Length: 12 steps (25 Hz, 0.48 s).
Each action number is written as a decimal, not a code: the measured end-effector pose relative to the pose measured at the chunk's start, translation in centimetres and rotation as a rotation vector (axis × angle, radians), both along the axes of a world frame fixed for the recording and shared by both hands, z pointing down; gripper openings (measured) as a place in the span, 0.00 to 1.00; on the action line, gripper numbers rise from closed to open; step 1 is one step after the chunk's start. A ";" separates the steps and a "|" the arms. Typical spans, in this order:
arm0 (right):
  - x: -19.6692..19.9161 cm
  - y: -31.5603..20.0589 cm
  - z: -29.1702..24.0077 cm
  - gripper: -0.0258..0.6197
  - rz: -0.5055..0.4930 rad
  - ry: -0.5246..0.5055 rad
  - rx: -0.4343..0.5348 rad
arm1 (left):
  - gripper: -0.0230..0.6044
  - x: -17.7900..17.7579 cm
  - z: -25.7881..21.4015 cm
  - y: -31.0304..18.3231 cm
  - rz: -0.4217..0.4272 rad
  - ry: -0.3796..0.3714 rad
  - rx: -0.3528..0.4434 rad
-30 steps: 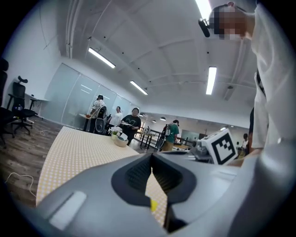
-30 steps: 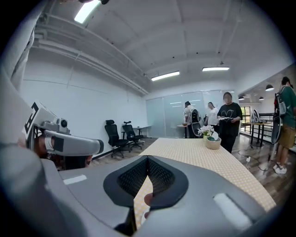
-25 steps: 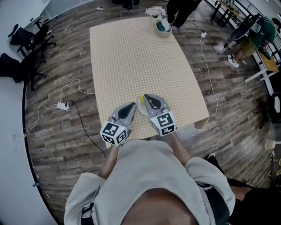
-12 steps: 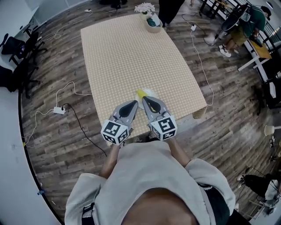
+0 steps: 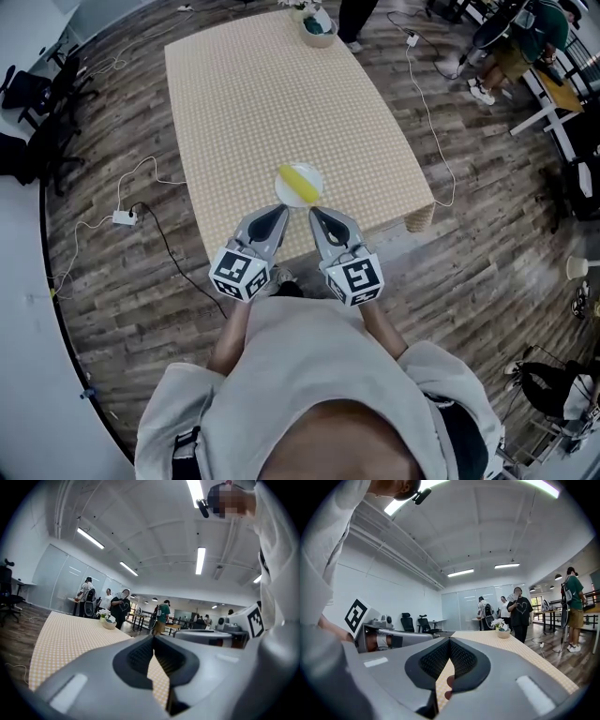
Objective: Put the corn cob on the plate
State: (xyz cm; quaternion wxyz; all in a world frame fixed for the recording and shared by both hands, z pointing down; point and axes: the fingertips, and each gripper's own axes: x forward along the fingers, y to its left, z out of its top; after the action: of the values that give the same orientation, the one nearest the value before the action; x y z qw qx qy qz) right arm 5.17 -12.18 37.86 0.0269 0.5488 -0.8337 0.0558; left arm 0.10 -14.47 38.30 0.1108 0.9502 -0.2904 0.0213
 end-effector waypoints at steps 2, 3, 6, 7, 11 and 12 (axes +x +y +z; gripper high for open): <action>1.0 1.8 0.3 0.04 -0.013 -0.002 -0.009 | 0.05 0.9 0.0 1.4 -0.016 -0.005 -0.001; 1.3 2.9 0.5 0.04 -0.022 -0.003 -0.014 | 0.05 1.3 0.1 2.2 -0.025 -0.008 -0.004; 2.1 5.7 1.4 0.04 -0.051 -0.009 -0.034 | 0.05 2.5 0.5 4.8 -0.047 -0.016 -0.015; 2.3 6.6 1.7 0.04 -0.060 -0.013 -0.040 | 0.05 2.9 0.6 5.7 -0.054 -0.018 -0.019; 2.6 9.9 2.3 0.04 -0.095 -0.030 -0.056 | 0.05 3.8 1.8 9.6 -0.084 -0.034 -0.044; 2.6 10.7 2.5 0.04 -0.105 -0.032 -0.059 | 0.05 3.9 2.1 10.5 -0.092 -0.037 -0.051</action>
State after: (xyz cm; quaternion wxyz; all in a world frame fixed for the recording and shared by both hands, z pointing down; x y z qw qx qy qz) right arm 7.80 -1.46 40.36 0.0323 0.5024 -0.8596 0.0876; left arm 3.97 -3.95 40.37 0.1303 0.9322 -0.3350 0.0409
